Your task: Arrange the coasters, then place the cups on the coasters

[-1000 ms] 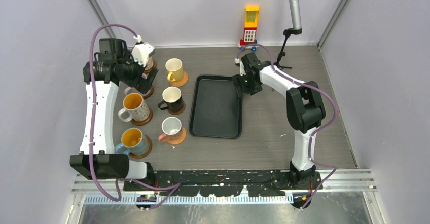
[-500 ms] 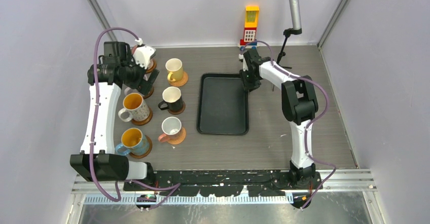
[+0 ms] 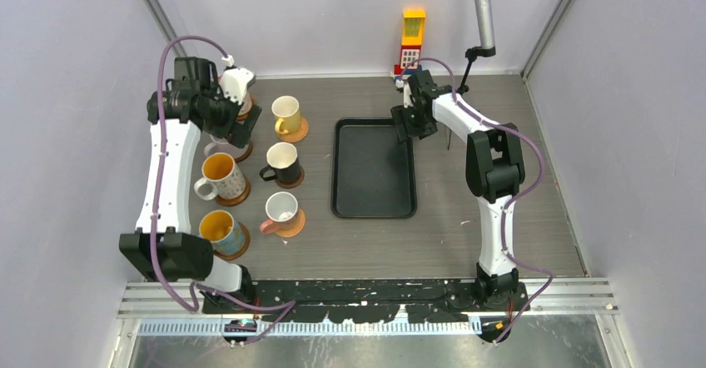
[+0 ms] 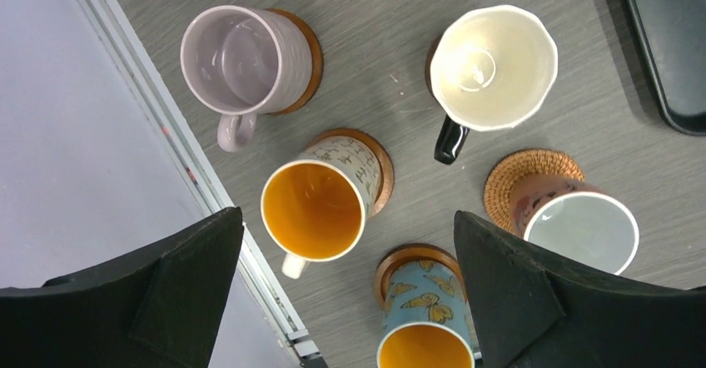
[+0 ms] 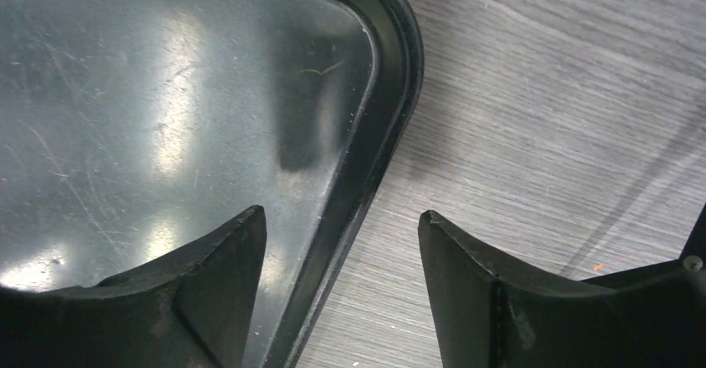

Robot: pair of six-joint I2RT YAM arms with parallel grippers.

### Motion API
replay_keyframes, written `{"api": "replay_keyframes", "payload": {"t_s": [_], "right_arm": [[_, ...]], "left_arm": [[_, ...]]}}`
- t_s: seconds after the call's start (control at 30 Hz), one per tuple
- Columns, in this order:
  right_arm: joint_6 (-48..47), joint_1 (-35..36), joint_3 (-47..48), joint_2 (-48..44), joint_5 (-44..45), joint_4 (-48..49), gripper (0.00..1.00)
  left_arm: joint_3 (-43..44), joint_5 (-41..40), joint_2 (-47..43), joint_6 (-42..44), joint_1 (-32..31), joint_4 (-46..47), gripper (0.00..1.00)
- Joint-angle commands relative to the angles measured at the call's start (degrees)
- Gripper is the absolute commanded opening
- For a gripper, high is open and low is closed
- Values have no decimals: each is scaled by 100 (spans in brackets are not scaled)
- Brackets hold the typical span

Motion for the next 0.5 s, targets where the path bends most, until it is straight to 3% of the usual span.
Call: {"api": "replay_keyframes", "payload": {"t_s": [0.0,0.3,0.47], "right_arm": [[-46,14,369,-472,-315,-49,75],[-203,3,416,-1700,-1243,-185,81],[-351,5,-78,-2568,-1390,-209,81]], "left_arm": [[801,-224,646,-552,-26,-566,100],[2677,-262,1986,-1494,-27,-1063,100],[2872,163,2283,-1884,-37,-795,100]]}}
